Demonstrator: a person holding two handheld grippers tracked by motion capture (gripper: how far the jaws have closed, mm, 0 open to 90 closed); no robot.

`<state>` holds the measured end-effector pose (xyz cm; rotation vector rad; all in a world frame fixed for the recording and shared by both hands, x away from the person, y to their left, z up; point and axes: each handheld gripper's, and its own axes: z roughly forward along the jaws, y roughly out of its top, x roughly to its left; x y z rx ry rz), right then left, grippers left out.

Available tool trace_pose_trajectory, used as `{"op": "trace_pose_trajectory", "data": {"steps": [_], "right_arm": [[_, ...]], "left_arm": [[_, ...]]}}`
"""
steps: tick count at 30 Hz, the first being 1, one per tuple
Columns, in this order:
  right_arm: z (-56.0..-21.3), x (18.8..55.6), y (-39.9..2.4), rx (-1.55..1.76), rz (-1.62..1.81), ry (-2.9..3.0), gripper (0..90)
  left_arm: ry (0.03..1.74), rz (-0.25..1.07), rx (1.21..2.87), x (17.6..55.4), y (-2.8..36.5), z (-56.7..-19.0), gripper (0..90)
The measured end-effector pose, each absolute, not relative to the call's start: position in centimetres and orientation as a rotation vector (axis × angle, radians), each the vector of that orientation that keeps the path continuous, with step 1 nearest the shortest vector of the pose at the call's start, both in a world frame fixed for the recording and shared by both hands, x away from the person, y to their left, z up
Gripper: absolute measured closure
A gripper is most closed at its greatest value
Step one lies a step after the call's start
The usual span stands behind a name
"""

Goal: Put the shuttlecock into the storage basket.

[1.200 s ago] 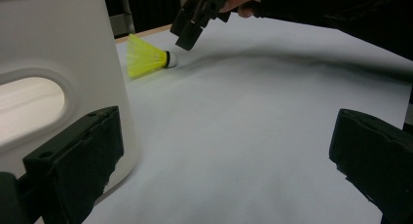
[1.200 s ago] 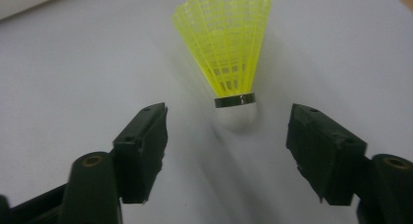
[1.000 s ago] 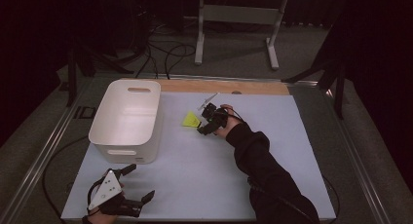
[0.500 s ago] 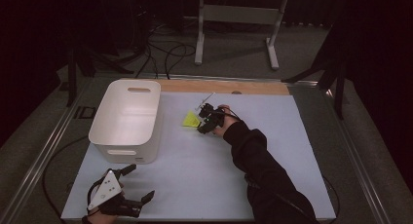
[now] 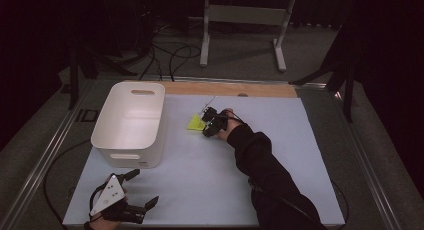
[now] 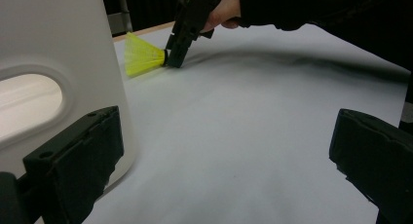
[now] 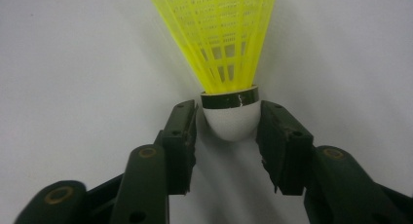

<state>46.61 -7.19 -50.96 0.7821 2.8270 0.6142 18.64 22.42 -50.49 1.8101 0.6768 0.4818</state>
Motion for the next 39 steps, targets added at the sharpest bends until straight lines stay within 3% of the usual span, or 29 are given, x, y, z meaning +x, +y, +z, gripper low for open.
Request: {"op": "trace_pose_trajectory", "data": {"steps": [7,39], "right_arm": [[-50.6,46.6,-7.0,0.757,0.585,2.847,65.7],[-47.4,43.2,-9.8,0.718,0.642,2.888,66.1]], "left_arm": [[0.677,0.483,1.811,18.6,22.4,-50.5,0.0],[0.684,0.482,1.815,18.7,22.3,-50.5,0.0]]}}
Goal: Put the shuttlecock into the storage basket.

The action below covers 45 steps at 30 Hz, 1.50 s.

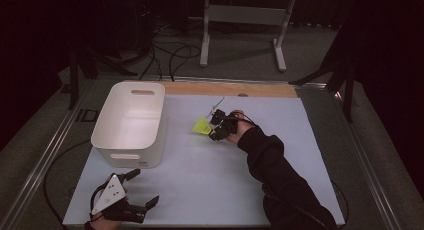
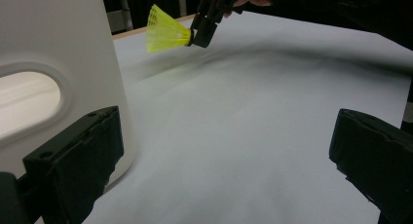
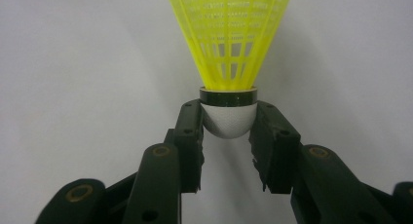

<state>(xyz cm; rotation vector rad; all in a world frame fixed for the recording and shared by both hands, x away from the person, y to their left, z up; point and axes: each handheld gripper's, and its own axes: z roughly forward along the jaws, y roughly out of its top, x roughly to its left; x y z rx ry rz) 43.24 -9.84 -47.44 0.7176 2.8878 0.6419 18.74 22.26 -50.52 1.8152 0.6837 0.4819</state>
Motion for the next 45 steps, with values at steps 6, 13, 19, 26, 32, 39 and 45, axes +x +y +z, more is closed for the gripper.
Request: {"op": "trace_pose_trajectory", "data": {"steps": [6,13,19,26,32,39,45], "right_arm": [[-46.8,42.5,-10.5,0.674,0.643,2.895,66.2],[-46.1,41.5,-10.8,0.608,0.634,2.916,66.1],[-45.4,40.7,-11.1,0.555,0.643,2.923,66.1],[-44.7,39.9,-11.1,0.525,0.66,2.928,66.1],[-44.1,39.0,-11.1,0.479,0.683,2.938,66.1],[-43.2,38.2,-10.8,0.447,0.707,2.934,66.1],[-42.0,37.7,-10.2,0.398,0.738,2.927,66.1]], "left_arm": [[0.686,0.481,1.816,18.8,22.2,-50.6,0.0],[0.689,0.479,1.815,18.8,22.2,-50.6,0.0],[0.688,0.479,1.817,18.8,22.2,-50.6,0.0],[0.688,0.481,1.818,18.8,22.2,-50.5,0.0],[0.686,0.484,1.818,18.8,22.1,-50.5,0.0],[0.686,0.483,1.818,18.8,22.1,-50.5,0.0],[0.686,0.483,1.818,18.8,22.1,-50.5,0.0]]}}
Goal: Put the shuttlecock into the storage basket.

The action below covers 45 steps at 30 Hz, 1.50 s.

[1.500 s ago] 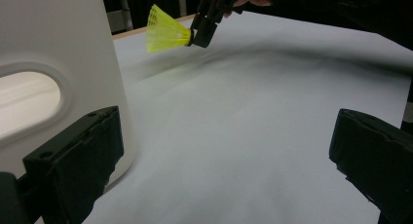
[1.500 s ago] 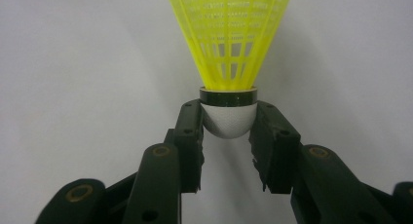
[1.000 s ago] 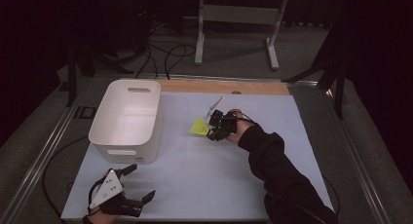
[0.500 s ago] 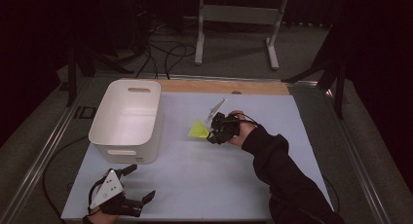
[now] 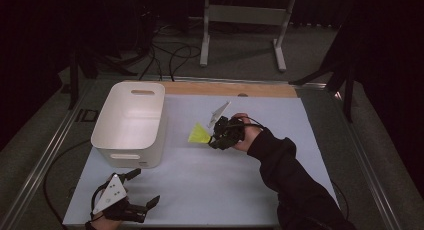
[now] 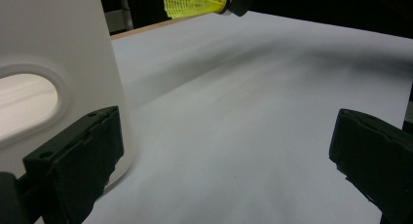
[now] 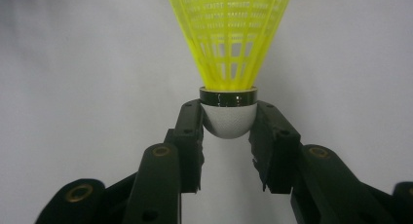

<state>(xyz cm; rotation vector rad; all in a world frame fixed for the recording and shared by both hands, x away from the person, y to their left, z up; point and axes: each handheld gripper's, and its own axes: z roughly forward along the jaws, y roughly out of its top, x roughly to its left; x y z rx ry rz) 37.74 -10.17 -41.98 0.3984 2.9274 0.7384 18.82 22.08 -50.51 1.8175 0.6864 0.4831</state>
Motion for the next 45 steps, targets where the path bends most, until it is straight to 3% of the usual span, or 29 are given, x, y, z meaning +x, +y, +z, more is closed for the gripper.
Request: {"op": "trace_pose_trajectory", "data": {"steps": [45], "right_arm": [[-36.0,37.1,-2.8,0.199,0.88,2.922,66.1]], "left_arm": [[0.681,0.486,1.824,18.9,22.0,-50.5,0.0]]}}
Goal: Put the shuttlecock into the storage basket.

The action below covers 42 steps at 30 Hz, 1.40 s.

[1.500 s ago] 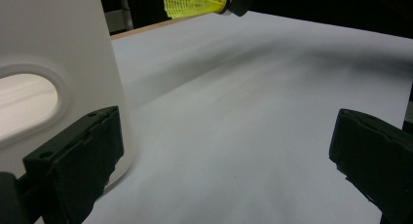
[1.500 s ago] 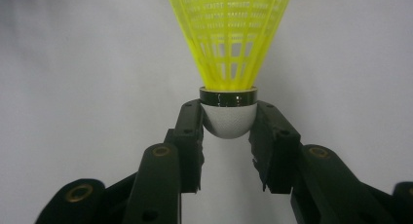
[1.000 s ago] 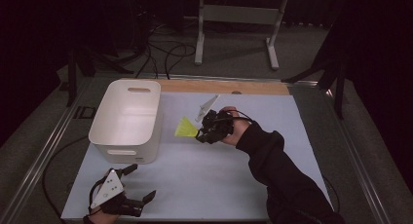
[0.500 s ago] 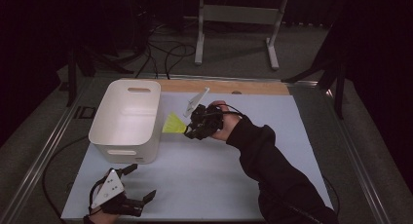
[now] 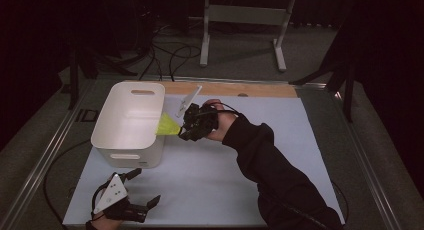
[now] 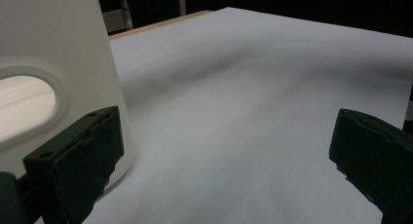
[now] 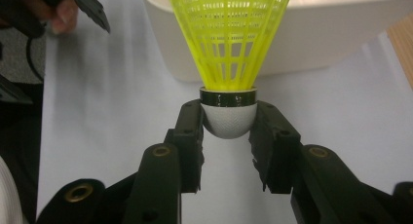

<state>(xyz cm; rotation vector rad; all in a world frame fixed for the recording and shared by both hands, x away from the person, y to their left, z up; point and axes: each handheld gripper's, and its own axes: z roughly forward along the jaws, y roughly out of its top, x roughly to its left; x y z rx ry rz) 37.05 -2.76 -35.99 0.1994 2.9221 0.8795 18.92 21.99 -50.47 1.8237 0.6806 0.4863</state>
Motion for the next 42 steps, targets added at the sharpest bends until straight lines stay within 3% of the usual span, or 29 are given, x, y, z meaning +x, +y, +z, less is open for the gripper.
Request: {"op": "trace_pose_trajectory", "data": {"steps": [42], "right_arm": [[-34.0,38.8,3.7,0.159,0.81,2.945,66.0]], "left_arm": [[0.674,0.475,1.813,18.9,22.1,-50.4,0.0]]}}
